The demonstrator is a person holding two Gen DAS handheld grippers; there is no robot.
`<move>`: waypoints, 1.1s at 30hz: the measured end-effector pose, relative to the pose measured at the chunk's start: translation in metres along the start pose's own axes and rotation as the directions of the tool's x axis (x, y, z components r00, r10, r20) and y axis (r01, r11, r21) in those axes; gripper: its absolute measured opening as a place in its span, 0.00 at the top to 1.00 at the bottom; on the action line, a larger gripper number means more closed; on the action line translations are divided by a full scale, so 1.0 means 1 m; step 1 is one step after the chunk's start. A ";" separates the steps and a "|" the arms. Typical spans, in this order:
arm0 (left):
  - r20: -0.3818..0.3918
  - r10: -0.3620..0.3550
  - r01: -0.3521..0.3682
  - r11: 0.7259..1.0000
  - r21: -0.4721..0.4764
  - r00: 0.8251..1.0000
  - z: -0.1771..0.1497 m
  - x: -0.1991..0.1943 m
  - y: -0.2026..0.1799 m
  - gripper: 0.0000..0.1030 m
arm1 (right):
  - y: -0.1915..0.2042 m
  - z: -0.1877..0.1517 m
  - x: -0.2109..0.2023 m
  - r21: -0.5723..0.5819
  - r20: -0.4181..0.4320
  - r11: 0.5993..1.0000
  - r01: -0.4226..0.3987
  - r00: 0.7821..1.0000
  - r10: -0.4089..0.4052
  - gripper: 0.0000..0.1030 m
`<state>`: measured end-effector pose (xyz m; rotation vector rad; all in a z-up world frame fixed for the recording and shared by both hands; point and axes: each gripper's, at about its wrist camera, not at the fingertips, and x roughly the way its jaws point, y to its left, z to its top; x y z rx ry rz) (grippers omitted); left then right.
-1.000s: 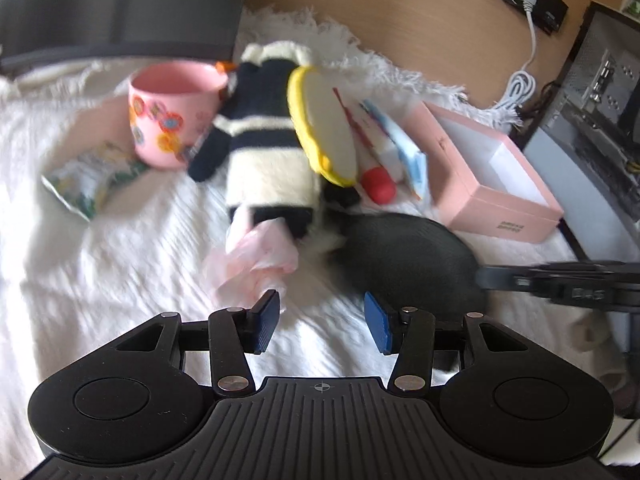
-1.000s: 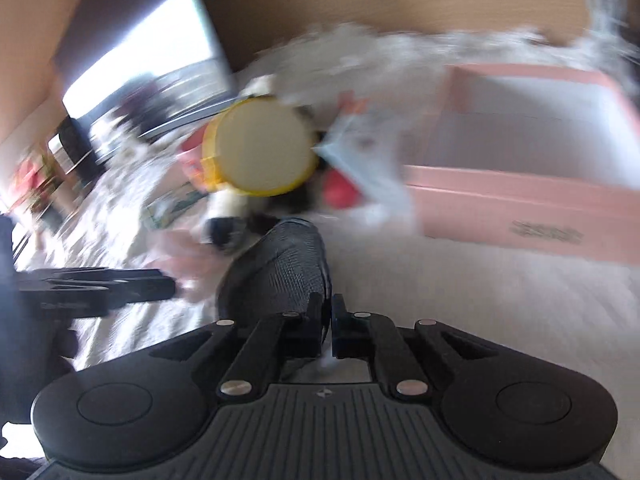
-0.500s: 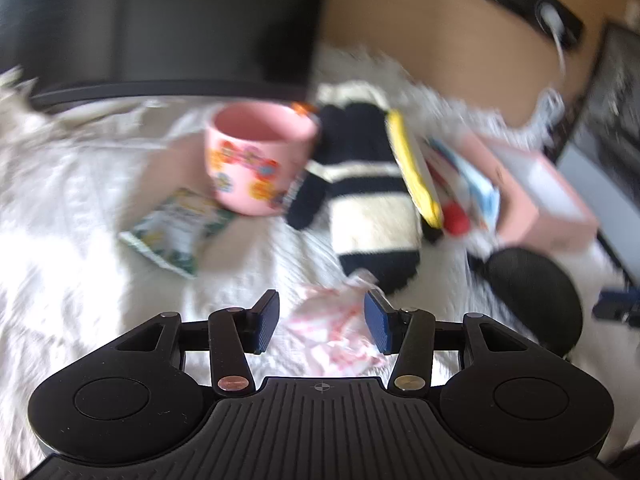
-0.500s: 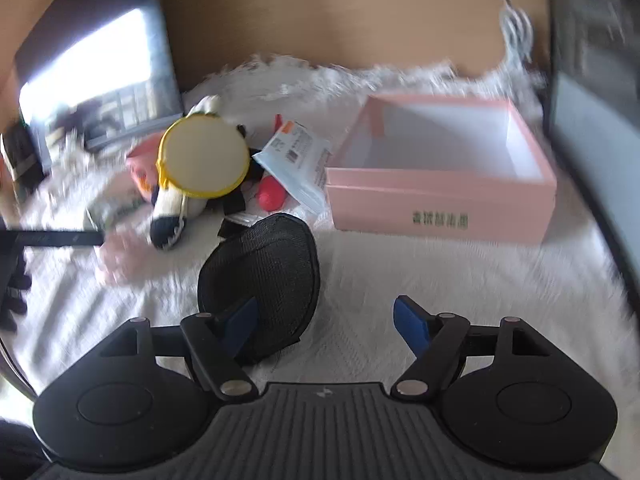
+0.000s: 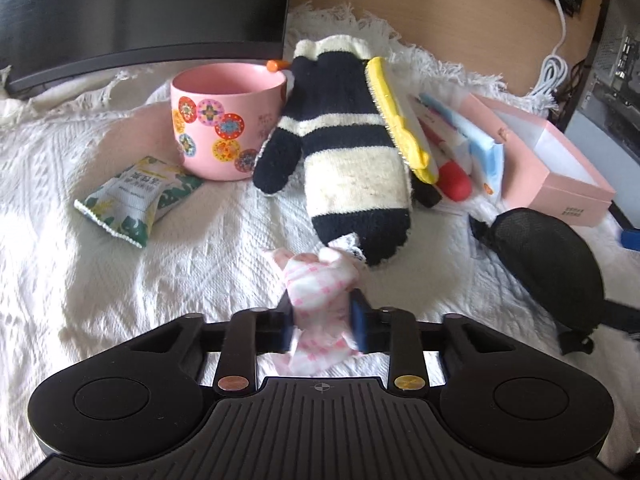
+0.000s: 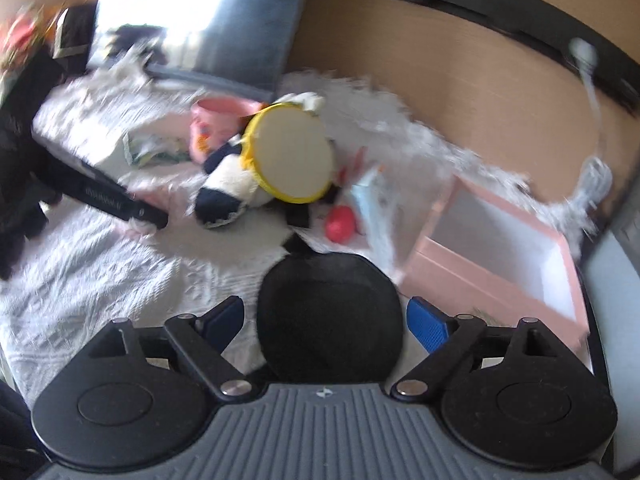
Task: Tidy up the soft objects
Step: 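Carry both held items into the pink box and open both grippers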
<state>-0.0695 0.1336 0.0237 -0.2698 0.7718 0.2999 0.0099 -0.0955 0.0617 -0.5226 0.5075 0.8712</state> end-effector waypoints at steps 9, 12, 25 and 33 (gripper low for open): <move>-0.006 -0.069 0.069 0.997 -0.036 0.998 -0.010 -0.024 -0.007 0.73 | -0.020 0.001 0.055 0.002 -0.113 1.000 0.007 0.994 -0.007 0.12; -0.002 -0.091 0.091 0.995 -0.049 0.996 -0.011 -0.028 -0.010 0.73 | -0.031 -0.004 0.063 0.126 -0.143 0.990 -0.066 0.986 0.084 0.12; -0.023 -0.182 0.182 0.983 0.023 0.983 -0.004 -0.028 -0.041 0.76 | -0.053 0.001 0.030 0.306 -0.105 0.934 -0.182 0.969 0.223 0.88; -0.020 -0.234 0.235 0.967 0.101 0.972 0.002 -0.027 -0.068 0.78 | -0.076 -0.012 -0.037 0.339 -0.064 0.937 -0.088 0.991 0.116 0.91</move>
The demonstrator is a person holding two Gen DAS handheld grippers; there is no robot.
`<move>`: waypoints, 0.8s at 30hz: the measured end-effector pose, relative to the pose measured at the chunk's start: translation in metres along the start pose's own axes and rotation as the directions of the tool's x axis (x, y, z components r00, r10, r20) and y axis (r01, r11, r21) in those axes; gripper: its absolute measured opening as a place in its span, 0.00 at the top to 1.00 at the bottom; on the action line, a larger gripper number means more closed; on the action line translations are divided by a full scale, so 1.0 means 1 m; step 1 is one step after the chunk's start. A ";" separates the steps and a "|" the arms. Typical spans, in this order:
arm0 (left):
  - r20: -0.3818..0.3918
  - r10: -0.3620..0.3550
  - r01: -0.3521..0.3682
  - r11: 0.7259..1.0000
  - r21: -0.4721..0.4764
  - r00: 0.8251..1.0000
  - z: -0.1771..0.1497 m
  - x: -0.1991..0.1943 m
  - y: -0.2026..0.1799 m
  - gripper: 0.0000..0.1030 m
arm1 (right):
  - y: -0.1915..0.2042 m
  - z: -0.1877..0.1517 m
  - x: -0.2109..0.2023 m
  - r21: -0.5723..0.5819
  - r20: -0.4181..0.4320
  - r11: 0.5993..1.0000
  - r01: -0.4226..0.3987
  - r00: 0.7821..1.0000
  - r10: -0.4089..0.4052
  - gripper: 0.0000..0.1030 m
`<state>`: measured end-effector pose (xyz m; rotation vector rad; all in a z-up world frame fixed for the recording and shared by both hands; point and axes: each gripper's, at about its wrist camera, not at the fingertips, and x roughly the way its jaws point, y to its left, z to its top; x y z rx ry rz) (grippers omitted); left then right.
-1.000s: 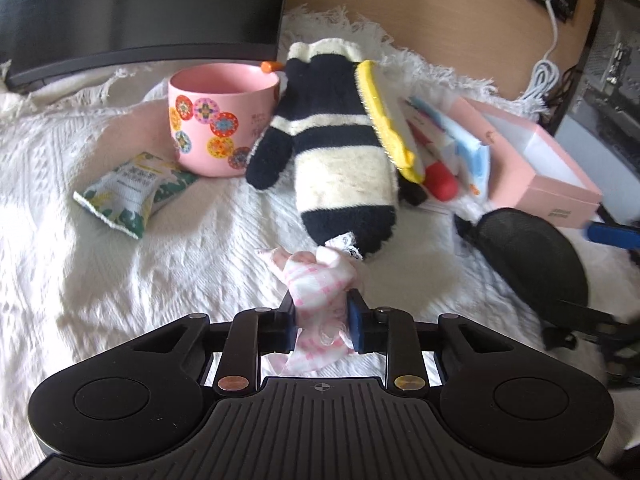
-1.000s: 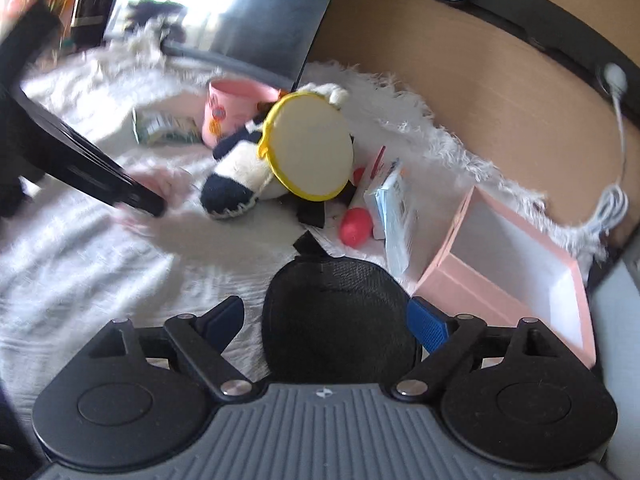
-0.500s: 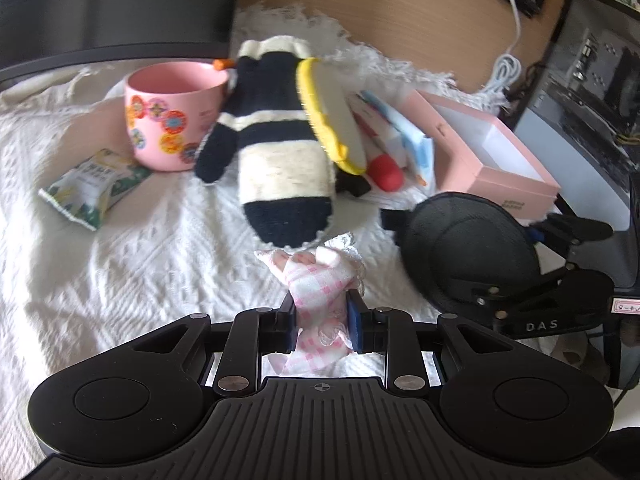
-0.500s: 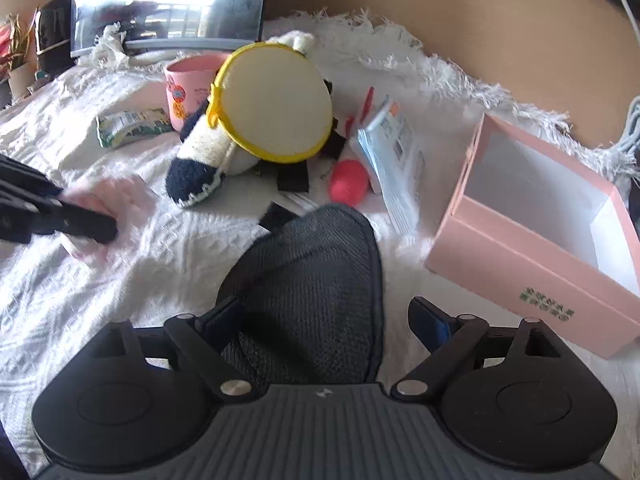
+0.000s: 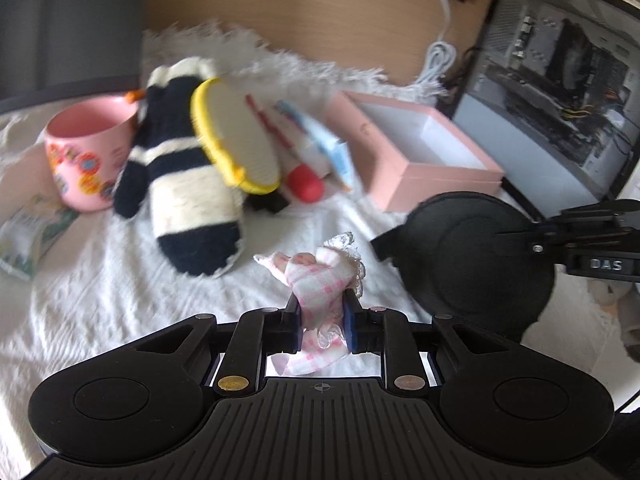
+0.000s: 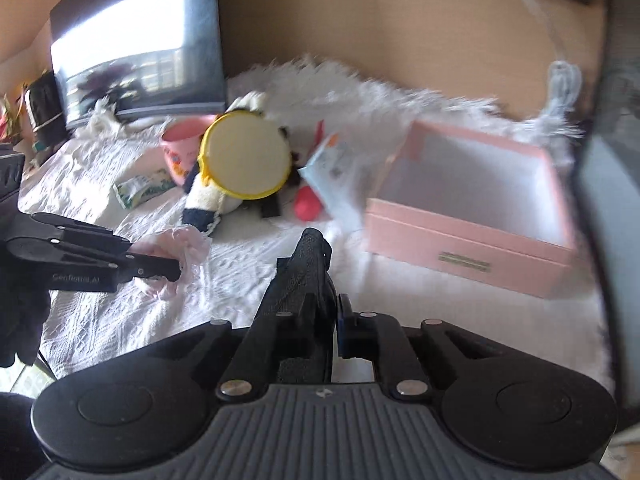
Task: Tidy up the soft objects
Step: 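Carry both held items into the pink box and open both grippers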
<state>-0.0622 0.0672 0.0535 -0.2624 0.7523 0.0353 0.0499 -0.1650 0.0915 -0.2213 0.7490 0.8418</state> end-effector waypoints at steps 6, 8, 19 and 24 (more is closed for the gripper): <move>0.019 -0.049 0.047 0.997 0.068 0.999 0.015 0.003 -0.024 0.79 | -0.034 -0.021 -0.023 0.100 0.003 0.989 0.106 0.994 -0.106 0.91; 0.013 -0.090 0.089 0.994 0.064 0.996 0.025 0.007 -0.032 0.79 | -0.043 -0.027 -0.031 0.134 0.004 0.983 0.125 0.992 -0.127 0.91; 0.077 -0.190 0.186 0.981 0.059 0.979 0.193 0.096 -0.112 0.70 | -0.060 -0.030 -0.057 0.215 0.072 0.956 0.202 0.972 -0.222 0.91; 0.080 -0.096 0.092 0.994 0.054 0.992 0.192 0.136 -0.111 0.70 | -0.073 0.000 -0.073 0.251 0.175 0.952 0.173 0.960 -0.221 0.91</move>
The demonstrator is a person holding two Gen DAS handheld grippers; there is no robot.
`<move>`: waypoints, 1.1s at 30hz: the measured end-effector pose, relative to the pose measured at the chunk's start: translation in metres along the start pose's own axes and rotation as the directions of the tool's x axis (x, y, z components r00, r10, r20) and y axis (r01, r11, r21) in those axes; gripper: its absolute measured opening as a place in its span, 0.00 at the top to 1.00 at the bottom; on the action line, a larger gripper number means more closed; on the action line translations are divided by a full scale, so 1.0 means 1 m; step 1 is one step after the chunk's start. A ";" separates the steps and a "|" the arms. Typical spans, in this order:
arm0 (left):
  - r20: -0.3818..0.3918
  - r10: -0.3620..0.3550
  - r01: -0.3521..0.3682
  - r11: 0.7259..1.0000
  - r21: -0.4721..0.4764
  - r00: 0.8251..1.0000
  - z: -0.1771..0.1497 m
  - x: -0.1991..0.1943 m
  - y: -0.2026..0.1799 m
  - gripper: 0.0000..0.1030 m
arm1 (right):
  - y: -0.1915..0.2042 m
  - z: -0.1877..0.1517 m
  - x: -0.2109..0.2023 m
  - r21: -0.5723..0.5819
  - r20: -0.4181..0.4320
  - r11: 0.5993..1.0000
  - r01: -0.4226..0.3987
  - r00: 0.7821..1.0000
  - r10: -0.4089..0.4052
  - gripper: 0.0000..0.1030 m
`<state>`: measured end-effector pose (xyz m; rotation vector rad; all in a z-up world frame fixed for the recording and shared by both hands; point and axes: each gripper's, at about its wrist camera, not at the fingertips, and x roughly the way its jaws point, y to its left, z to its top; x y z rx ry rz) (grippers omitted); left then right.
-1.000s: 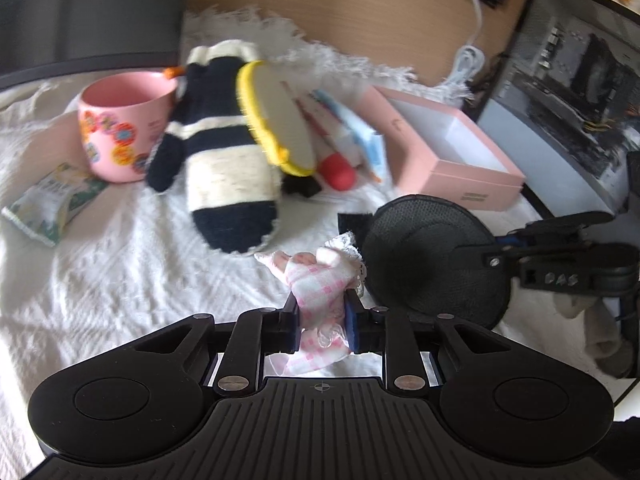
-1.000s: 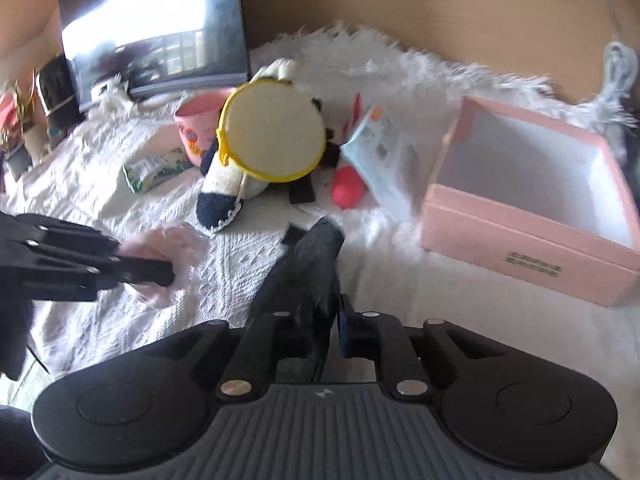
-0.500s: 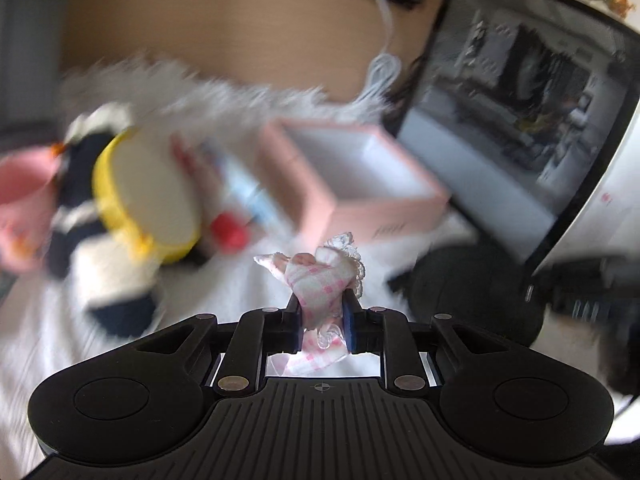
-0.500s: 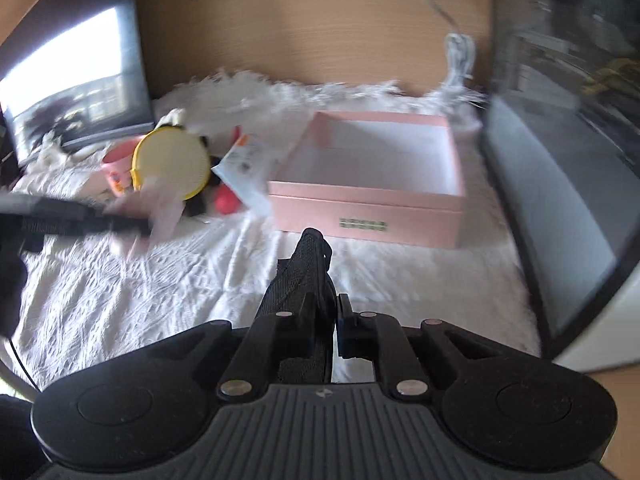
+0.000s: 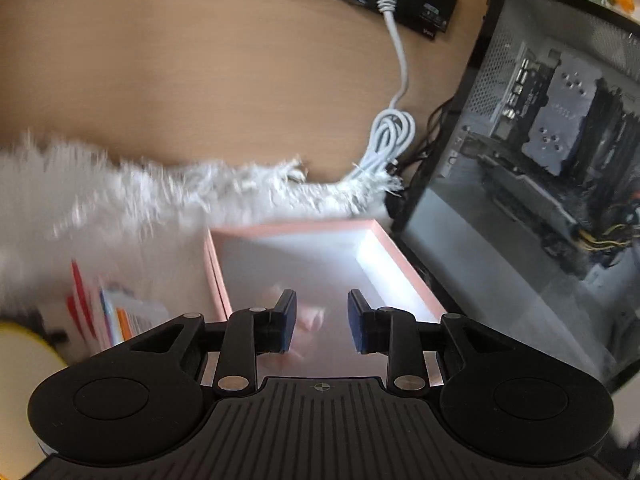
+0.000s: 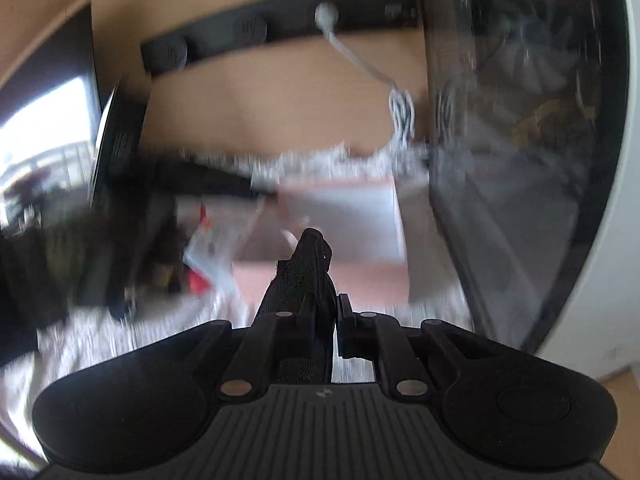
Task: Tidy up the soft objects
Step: 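Carry both held items into the pink box and open both grippers, then grasp the yellow-rimmed round pad by its rim with the left gripper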
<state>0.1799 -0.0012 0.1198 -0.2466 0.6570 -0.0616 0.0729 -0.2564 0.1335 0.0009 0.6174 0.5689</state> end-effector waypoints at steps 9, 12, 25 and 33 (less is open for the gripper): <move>-0.015 -0.019 0.017 0.992 -0.129 1.000 -0.071 -0.058 0.033 0.70 | 0.007 0.087 0.093 0.079 0.181 0.997 -0.017 0.984 0.003 0.78; -0.036 0.012 -0.017 0.988 -0.154 0.999 -0.102 -0.082 0.041 0.70 | 0.010 0.073 0.147 0.107 0.025 0.993 0.052 0.998 -0.055 0.45; -0.117 0.221 -0.248 0.915 -0.319 0.968 -0.181 -0.152 0.102 0.70 | 0.154 0.003 0.166 -0.430 -0.029 0.899 -0.079 0.997 0.074 0.46; -0.047 0.249 -0.248 0.890 -0.384 0.967 -0.186 -0.190 0.119 0.70 | 0.200 -0.005 0.175 -0.480 -0.096 0.863 -0.157 0.987 0.126 0.47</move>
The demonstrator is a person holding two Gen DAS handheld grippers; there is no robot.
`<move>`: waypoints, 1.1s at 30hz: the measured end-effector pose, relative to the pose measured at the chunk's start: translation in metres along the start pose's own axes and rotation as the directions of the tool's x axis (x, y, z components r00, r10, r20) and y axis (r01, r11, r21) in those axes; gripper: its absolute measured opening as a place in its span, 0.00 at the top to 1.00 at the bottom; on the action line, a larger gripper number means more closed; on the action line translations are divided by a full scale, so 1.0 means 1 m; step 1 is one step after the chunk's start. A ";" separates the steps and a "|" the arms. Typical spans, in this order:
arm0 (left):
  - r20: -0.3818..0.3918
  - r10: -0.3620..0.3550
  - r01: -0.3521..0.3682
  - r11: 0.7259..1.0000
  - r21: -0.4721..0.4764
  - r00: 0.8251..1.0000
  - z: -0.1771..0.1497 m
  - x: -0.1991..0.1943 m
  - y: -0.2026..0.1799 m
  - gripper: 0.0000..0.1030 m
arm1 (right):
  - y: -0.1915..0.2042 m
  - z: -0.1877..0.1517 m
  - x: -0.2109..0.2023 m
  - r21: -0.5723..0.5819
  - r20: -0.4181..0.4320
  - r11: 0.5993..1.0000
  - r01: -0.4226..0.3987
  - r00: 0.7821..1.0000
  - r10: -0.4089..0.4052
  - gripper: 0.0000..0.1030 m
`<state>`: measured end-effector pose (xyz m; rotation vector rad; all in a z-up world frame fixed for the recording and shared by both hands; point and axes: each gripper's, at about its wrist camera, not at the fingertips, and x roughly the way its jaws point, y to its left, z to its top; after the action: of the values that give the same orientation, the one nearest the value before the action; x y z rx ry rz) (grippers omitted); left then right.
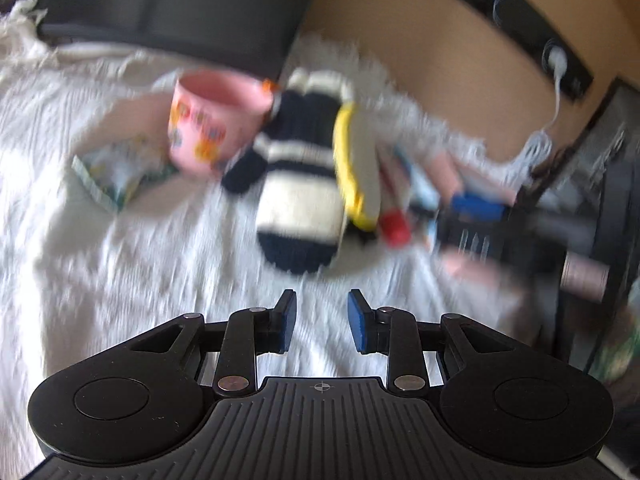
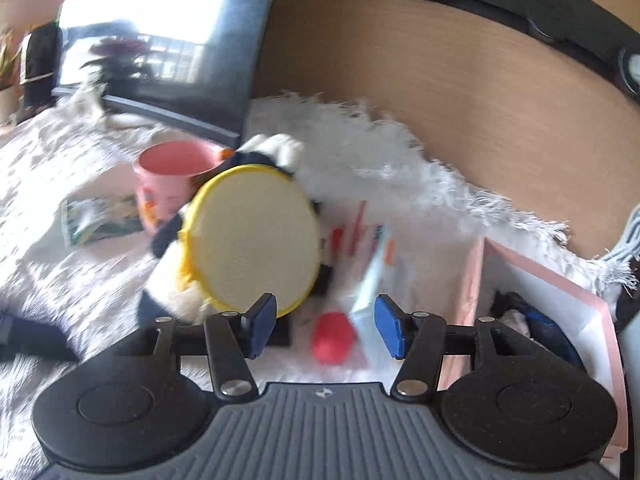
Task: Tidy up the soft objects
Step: 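Grasp the yellow-rimmed round pad by its rim with the left gripper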
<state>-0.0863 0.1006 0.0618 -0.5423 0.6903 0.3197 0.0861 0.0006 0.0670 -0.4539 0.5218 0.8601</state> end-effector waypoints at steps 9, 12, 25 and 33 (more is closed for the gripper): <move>0.130 -0.053 0.048 0.998 0.044 0.990 0.087 0.028 -0.014 0.70 | -0.011 -0.065 -0.042 0.114 -0.103 0.992 -0.045 0.993 0.056 0.39; 0.094 -0.051 0.046 0.997 0.055 0.994 0.103 0.057 -0.019 0.70 | -0.021 -0.084 -0.049 0.168 -0.137 0.985 -0.031 0.989 0.055 0.38; -0.061 -0.102 0.111 0.978 0.174 0.993 0.102 0.141 -0.074 0.77 | -0.041 -0.110 -0.050 0.337 -0.188 0.937 -0.087 0.970 0.158 0.10; 0.018 -0.058 0.054 0.980 0.192 0.998 0.095 0.140 -0.074 0.82 | -0.032 -0.111 -0.050 0.329 -0.202 0.942 -0.067 0.969 0.139 0.00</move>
<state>0.0987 0.1084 0.0553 -0.3733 0.6733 0.2039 0.0572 -0.1105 0.0155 -0.2252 0.8851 0.8103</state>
